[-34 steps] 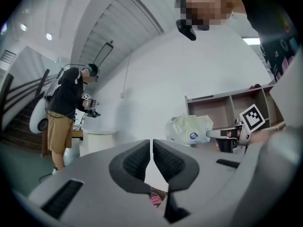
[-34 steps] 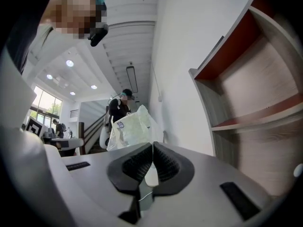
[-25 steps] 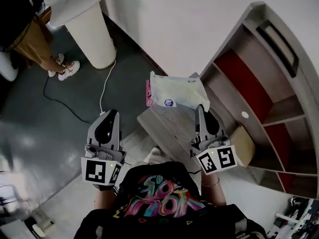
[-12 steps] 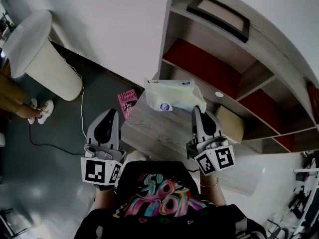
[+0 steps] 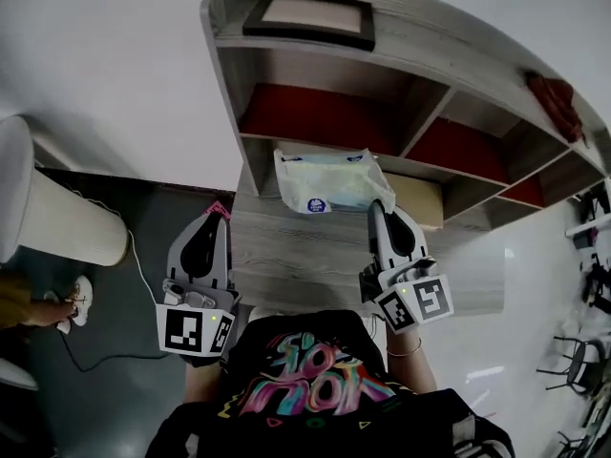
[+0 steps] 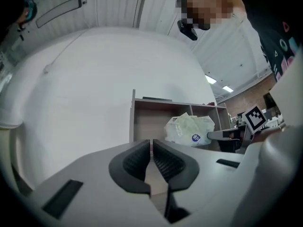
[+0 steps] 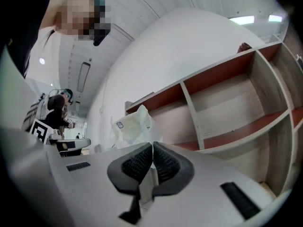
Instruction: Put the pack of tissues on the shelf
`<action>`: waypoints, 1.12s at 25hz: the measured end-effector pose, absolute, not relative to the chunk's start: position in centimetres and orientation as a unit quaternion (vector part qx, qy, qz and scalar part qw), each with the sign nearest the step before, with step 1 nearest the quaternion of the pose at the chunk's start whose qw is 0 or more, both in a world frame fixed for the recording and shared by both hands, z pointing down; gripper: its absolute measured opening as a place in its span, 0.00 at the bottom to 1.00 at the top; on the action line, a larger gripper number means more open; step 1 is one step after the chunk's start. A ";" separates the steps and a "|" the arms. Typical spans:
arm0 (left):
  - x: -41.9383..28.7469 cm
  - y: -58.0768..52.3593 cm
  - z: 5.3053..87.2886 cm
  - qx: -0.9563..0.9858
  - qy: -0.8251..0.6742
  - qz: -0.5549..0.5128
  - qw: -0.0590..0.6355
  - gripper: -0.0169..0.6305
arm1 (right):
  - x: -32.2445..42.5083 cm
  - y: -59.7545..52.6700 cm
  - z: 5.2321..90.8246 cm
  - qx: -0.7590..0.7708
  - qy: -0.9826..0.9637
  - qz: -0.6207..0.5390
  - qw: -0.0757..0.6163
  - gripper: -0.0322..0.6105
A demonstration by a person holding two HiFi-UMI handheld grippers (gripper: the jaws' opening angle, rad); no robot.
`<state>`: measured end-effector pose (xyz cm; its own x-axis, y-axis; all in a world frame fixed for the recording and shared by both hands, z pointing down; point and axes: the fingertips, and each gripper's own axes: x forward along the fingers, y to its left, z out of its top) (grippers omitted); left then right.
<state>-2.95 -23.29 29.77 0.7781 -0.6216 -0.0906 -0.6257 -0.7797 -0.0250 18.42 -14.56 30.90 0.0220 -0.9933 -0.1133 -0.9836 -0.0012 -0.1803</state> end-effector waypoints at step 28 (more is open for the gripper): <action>0.3 -24.8 31.9 -0.976 0.213 0.031 -0.012 0.08 | 19.3 -13.2 31.1 -0.784 0.614 -0.021 0.086 0.08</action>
